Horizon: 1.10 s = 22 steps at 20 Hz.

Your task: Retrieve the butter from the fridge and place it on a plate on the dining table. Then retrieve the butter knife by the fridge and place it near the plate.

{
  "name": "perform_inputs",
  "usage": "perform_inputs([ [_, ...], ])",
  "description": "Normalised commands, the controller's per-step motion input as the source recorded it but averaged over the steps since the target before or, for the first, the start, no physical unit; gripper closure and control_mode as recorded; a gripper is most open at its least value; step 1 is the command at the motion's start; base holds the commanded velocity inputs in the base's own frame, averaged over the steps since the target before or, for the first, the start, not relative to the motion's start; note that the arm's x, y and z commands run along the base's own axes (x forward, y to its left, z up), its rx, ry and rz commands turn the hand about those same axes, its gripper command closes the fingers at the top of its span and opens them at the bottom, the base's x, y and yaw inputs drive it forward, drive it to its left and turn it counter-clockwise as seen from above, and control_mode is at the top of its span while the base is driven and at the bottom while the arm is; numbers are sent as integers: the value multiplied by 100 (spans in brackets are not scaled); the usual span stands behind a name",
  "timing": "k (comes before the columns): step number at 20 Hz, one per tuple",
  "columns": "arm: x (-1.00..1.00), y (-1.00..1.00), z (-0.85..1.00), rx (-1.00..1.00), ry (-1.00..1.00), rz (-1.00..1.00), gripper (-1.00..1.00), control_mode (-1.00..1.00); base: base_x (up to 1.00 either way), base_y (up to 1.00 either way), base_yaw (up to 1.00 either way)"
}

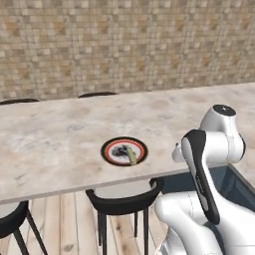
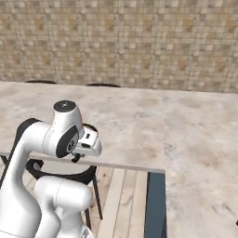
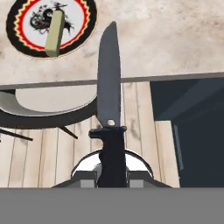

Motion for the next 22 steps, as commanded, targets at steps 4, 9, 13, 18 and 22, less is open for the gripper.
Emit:
perform_inputs([
  [4,0,0,0,0,0,0,100,100,54,-25,1],
  [9,0,0,0,0,0,0,100,100,33,-7,0],
  [13,0,0,0,0,0,0,100,100,13,0,2],
  [18,0,0,0,0,0,0,100,100,15,0,3],
  [22,0,0,0,0,0,0,100,100,23,0,3],
])
